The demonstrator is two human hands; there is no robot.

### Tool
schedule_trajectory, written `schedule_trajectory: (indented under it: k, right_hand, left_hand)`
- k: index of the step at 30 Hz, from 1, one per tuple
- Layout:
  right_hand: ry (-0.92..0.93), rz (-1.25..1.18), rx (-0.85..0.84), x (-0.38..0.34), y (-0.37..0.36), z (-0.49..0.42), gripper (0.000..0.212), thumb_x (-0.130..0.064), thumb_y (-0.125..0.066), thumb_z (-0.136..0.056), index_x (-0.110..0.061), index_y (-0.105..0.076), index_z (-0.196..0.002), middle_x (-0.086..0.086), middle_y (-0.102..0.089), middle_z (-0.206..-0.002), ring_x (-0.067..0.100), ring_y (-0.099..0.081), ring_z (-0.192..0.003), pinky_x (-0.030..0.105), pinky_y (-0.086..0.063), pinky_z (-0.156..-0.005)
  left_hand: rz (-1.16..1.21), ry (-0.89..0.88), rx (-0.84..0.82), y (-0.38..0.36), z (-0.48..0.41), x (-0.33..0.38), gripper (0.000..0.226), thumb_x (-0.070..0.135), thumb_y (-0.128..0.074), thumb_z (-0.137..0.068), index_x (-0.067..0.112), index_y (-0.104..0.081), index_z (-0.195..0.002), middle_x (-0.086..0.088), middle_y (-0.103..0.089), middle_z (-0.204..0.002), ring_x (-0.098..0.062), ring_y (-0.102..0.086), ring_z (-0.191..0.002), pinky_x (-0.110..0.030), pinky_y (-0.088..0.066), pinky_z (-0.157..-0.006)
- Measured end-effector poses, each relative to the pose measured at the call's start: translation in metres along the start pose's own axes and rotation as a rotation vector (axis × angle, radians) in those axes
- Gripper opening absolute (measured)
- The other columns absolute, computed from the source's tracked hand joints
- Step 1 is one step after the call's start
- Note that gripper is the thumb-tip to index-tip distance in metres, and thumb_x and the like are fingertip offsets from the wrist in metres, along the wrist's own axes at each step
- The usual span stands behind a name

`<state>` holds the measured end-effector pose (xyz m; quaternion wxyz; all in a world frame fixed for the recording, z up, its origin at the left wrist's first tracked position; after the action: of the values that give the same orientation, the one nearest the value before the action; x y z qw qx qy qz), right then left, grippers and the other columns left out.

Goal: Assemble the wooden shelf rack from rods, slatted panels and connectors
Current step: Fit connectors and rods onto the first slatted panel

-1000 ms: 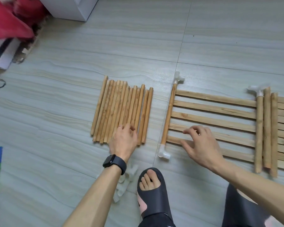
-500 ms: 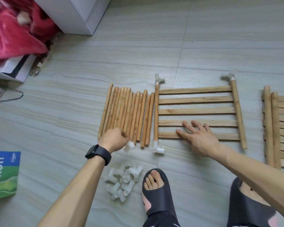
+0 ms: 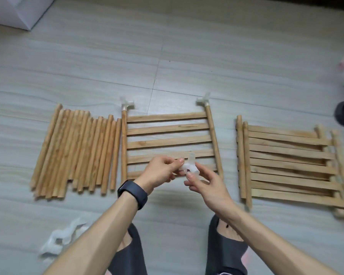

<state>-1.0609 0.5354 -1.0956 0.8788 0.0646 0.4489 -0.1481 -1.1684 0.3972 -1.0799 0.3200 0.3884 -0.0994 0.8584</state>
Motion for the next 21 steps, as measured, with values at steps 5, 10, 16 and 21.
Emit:
schedule_trajectory:
  k: [5,10,16,21]
  right_hand:
    - [0.033,0.098,0.142,0.012,0.034,0.007,0.043,-0.047,-0.076,-0.086,-0.024,-0.069,-0.122,-0.004,-0.076,-0.108,0.018,-0.076,-0.095,0.038,-0.060,-0.090]
    - [0.029,0.164,0.037,0.009,0.038,0.009,0.031,-0.043,-0.075,-0.091,-0.030,-0.072,-0.118,-0.010,-0.077,-0.107,0.010,-0.074,-0.097,0.025,-0.055,-0.088]
    - [0.035,0.324,0.036,0.014,0.039,0.008,0.028,-0.043,-0.082,-0.085,-0.032,-0.074,-0.110,-0.006,-0.077,-0.101,0.009,-0.071,-0.093,0.023,-0.055,-0.083]
    - [0.124,0.388,0.216,0.014,0.051,0.016,0.027,-0.059,-0.068,-0.080,-0.033,-0.070,-0.087,-0.008,-0.075,-0.079,0.010,-0.072,-0.079,0.024,-0.055,-0.071]
  left_hand:
    - [0.038,0.092,-0.102,-0.038,-0.010,-0.013,0.036,0.039,-0.058,-0.101,0.007,-0.072,-0.094,0.002,-0.072,-0.074,-0.010,-0.047,-0.053,-0.018,-0.040,-0.052]
    - [-0.009,0.136,-0.213,-0.058,-0.007,-0.024,0.034,0.043,-0.056,-0.100,0.016,-0.075,-0.089,0.001,-0.076,-0.079,-0.012,-0.058,-0.060,-0.018,-0.044,-0.056]
    - [-0.073,0.133,-0.185,-0.042,-0.009,-0.025,0.035,0.045,-0.056,-0.100,0.022,-0.075,-0.083,0.008,-0.077,-0.081,-0.012,-0.064,-0.069,-0.026,-0.044,-0.068]
    - [-0.138,0.084,-0.278,-0.057,-0.008,-0.021,0.030,0.046,-0.060,-0.097,0.024,-0.076,-0.085,0.005,-0.078,-0.087,-0.011,-0.067,-0.076,-0.028,-0.044,-0.072]
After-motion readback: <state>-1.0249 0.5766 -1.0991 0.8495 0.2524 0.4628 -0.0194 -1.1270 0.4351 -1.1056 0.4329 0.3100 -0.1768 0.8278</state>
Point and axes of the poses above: each hand's wrist, its own z-axis away from the middle knuckle, its own y-axis out of the back of the hand, x = y × z, the point moved 3 cm from there along -z, towards the middle knuckle
